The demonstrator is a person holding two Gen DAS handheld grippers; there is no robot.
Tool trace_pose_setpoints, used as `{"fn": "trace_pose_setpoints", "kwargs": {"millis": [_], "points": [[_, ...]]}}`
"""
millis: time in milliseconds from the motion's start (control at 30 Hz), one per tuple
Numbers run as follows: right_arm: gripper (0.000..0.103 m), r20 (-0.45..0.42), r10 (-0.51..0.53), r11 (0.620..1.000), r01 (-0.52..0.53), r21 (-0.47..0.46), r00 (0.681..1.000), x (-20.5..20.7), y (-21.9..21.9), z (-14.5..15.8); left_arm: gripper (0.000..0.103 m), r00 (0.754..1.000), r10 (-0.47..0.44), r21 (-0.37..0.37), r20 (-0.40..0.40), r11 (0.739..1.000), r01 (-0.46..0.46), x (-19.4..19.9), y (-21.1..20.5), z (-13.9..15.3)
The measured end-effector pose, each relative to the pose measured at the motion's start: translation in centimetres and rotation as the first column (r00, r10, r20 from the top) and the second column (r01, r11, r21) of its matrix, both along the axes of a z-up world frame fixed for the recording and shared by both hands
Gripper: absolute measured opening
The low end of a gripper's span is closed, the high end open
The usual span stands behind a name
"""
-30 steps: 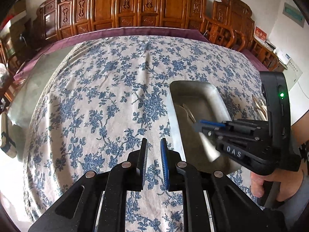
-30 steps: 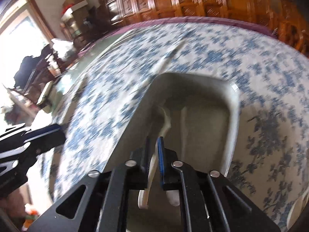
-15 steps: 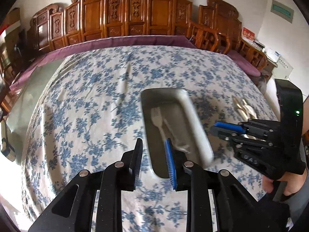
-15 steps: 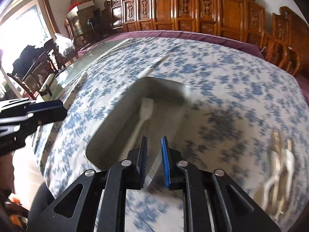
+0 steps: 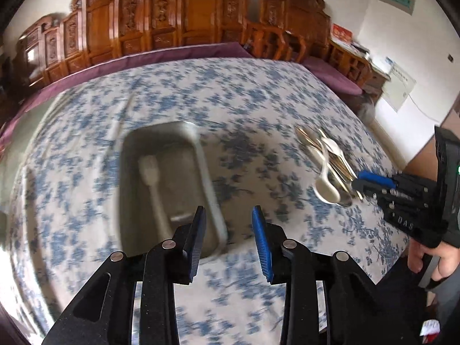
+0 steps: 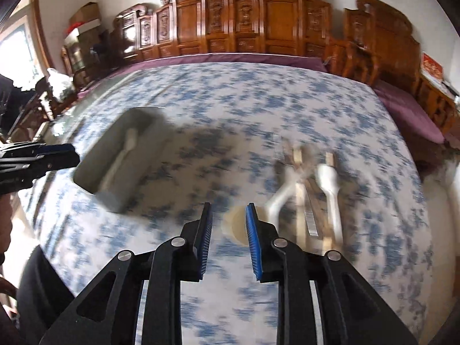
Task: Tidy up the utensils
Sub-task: 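Move the left gripper to the pile and grasp the white rice paddle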
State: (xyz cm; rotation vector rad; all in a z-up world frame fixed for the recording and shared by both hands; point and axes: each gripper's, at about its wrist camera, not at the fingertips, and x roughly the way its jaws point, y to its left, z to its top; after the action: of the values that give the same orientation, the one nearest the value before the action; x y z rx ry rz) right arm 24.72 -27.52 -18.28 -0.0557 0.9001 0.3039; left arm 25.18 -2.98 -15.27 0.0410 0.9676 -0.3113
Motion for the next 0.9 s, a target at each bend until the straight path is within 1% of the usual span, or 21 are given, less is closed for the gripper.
{"fn": "trace_pose_setpoints", "kwargs": {"millis": [33,133,267,400,433,500,600,700,833,900], "points": [[0.033,-0.003,-0.011,1.000,0.011,0.004,1.000,0.3,-0.7,-0.4,0.031,1.000,-0.016,0.007,-0.009,1.000,0.016,0.3,-1.4,-0.7],[0.034,-0.007,-0.035,0.999,0.034,-0.027,0.999,1.6,-2.6,-1.9,0.031,0.998,-0.049,0.021,-0.045,0.999,0.050,1.2,-4.5,-2.6],[0.034,-0.029,-0.090,0.996,0.091,0.027,0.996,3.0,-5.1,-3.6,0.031,0.993,-0.070,0.020,-0.091,0.997,0.072,2.5,-7.1,-4.8],[0.034,-0.016,-0.115,0.992,0.116,0.049,0.993,3.6,-6.4,-4.7,0.031,0.989,-0.085,0.017,-0.122,0.996,0.087,3.8,-9.4,-6.7],[0.034,-0.016,-0.117,0.992,0.118,0.054,0.993,3.8,-6.4,-4.8,0.031,0.988,-0.088,0.018,-0.126,0.996,0.091,4.1,-9.8,-6.9],[0.034,-0.013,-0.111,0.993,0.112,0.032,0.994,4.3,-6.4,-5.4,0.031,0.986,-0.089,0.014,-0.141,0.996,0.092,4.9,-10.9,-7.7],[0.034,-0.005,-0.090,0.996,0.090,0.028,0.996,4.2,-6.4,-5.7,0.031,0.982,-0.083,-0.026,-0.169,0.996,0.080,5.9,-12.1,-8.5],[0.034,0.002,-0.095,0.994,0.094,0.050,0.996,4.1,-7.0,-5.6,0.031,0.982,-0.091,-0.033,-0.164,0.996,0.086,6.6,-13.7,-8.8],[0.034,0.011,-0.110,0.990,0.109,0.085,0.994,4.2,-8.0,-5.4,0.031,0.979,-0.095,-0.036,-0.180,0.995,0.089,7.1,-14.8,-9.5],[0.034,0.004,-0.122,0.989,0.121,0.082,0.993,4.4,-8.4,-5.6,0.031,0.978,-0.095,-0.046,-0.186,0.995,0.088,7.1,-14.9,-9.7]]}}
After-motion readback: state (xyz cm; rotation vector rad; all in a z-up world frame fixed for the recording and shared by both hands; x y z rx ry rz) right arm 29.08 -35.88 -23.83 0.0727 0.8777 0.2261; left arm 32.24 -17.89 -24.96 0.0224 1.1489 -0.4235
